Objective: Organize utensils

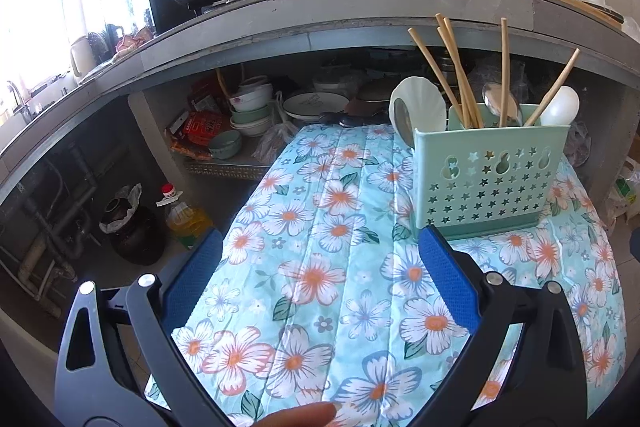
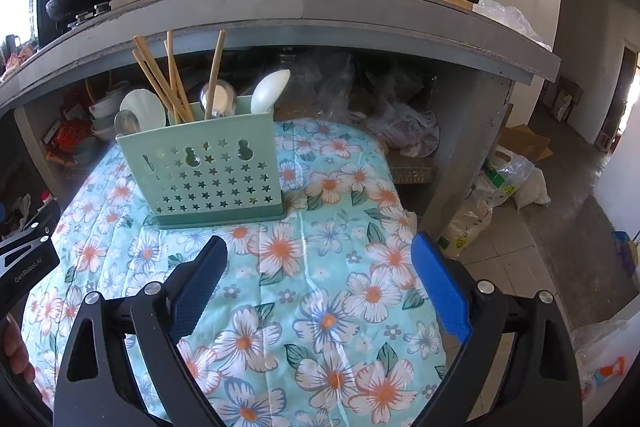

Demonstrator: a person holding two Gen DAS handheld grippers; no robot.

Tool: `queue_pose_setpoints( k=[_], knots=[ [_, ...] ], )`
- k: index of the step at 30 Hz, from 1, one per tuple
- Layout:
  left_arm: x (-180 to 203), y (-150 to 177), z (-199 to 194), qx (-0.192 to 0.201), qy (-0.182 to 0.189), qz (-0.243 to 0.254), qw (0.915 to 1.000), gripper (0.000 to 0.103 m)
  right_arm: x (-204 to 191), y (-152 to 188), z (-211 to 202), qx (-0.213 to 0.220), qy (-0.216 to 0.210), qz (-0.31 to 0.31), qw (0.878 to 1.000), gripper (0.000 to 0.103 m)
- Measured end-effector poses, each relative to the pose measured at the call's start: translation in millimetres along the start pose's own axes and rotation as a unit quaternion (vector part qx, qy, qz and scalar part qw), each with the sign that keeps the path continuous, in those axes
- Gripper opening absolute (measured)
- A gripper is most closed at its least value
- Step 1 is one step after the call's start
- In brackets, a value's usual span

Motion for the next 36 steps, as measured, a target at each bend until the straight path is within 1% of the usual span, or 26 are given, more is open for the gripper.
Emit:
queue_pose_setpoints(
  k=[13, 36],
  knots=[
    [-5.3, 1.1, 6.7, -0.016, -0.008, -0.008, 0.9998, 0.094, -4.6, -1.9, -1.7, 0.002, -0.006, -0.006, 1.0, 0.091],
    [-6.3, 2.0, 6.5, -0.021, -0.007, -0.005, 0.9997, 0.094, -5.3, -2.7, -5.9, 0.005, -0.007, -0.008, 1.0, 0.091]
  ],
)
Point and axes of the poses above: each gripper's, at about its wrist camera, not at the fingertips, and z roughly the way its jaws point, x to its right, y to its underside, the point moved 2 cm from there along z, roughly the way its jaws point, and after that the axes turned 5 degrees about -y, right-handed, at the moved point
